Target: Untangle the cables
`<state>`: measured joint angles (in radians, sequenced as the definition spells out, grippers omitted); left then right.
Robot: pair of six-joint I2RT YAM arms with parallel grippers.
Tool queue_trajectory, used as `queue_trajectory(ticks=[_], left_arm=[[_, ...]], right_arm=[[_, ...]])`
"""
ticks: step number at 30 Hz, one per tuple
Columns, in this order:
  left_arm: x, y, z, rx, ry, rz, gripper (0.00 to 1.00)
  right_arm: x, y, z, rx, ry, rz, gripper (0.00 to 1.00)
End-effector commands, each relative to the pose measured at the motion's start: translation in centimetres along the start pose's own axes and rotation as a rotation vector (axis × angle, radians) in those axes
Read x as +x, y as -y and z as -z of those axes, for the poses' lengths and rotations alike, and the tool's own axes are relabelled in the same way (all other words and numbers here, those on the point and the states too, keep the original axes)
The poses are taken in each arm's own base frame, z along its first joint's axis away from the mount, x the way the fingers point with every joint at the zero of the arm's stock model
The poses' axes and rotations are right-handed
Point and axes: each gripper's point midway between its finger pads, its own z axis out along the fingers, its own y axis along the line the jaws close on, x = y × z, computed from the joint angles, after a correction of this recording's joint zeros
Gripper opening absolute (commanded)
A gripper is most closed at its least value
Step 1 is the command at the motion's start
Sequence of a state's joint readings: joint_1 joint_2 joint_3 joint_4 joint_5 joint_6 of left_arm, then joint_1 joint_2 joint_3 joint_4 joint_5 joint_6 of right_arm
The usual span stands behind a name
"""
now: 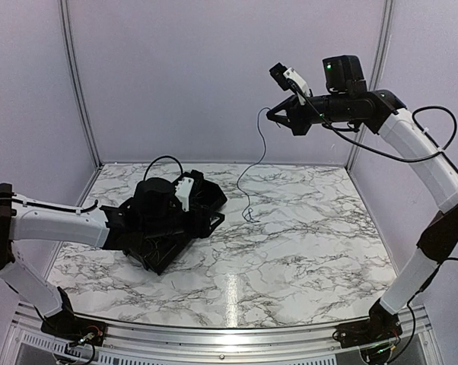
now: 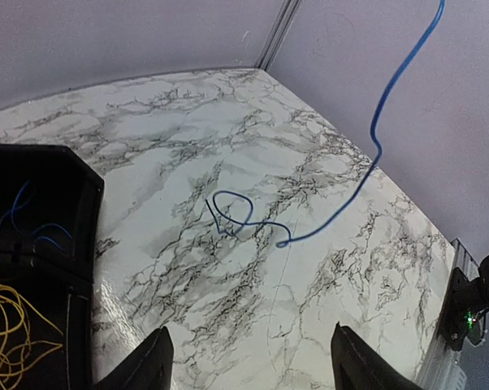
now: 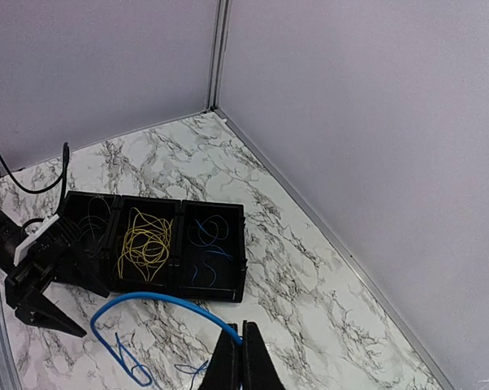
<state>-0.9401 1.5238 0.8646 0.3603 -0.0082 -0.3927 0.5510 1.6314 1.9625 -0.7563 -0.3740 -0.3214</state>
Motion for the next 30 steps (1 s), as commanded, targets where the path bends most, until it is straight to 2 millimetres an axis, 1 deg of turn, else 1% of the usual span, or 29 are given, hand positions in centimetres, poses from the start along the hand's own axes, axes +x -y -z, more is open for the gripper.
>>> queue_trajectory(ticks=[1, 3, 6, 10, 11, 13, 17, 20, 22, 24, 26, 28, 30], left_arm=[[-3.7, 0.9, 0.4, -0.018, 0.099, -0.129, 0.71], [-4.9, 1.7, 0.0, 0.001, 0.117, -0.159, 0.72], [-6.1, 2.8, -0.8, 0.036, 0.129, -0.184, 0.73], [-7.3, 3.5, -2.2, 0.047, 0.145, -0.163, 0.73], [-7.3, 3.7, -2.8, 0.055, 0.142, -0.160, 0.73], [-8.2, 4.2, -3.5, 0.070, 0.159, -0.151, 0.70], [-9.0, 4.0, -4.7, 0.042, 0.176, -0.134, 0.56], [-9.3, 3.6, -5.1, 0.020, 0.185, -0.126, 0.44], [-9.5, 3.5, -5.2, 0.016, 0.188, -0.129, 0.33], [-9.6, 3.7, -5.3, 0.024, 0.188, -0.135, 0.18], [-9.8, 4.0, -5.2, 0.036, 0.190, -0.145, 0.07], [-10.0, 4.3, -5.0, 0.046, 0.194, -0.159, 0.00], [-10.7, 4.6, -4.6, 0.053, 0.209, -0.170, 0.00]], right_arm=[[-1.6, -0.2, 1.0, -0.010, 0.056, -0.020, 0.00], [-1.7, -0.3, 1.0, -0.016, 0.058, -0.025, 0.00], [-1.9, -0.4, 1.0, -0.018, 0.062, -0.026, 0.00], [-2.0, -0.7, 1.1, -0.022, 0.066, -0.024, 0.00], [-2.0, -0.8, 1.1, -0.024, 0.066, -0.024, 0.00], [-2.0, -0.9, 1.1, -0.026, 0.065, -0.022, 0.00], [-2.1, -1.1, 1.1, -0.028, 0.067, -0.020, 0.00], [-2.2, -1.0, 1.2, -0.026, 0.069, -0.017, 0.00], [-2.2, -1.0, 1.3, -0.020, 0.068, -0.016, 0.00], [-2.0, -0.8, 1.3, -0.009, 0.062, -0.014, 0.00], [-1.5, -0.3, 1.2, 0.019, 0.046, -0.019, 0.00], [-0.5, 0.6, 1.1, 0.052, 0.023, -0.027, 0.00], [1.2, 2.0, 0.8, 0.096, -0.016, -0.042, 0.00]])
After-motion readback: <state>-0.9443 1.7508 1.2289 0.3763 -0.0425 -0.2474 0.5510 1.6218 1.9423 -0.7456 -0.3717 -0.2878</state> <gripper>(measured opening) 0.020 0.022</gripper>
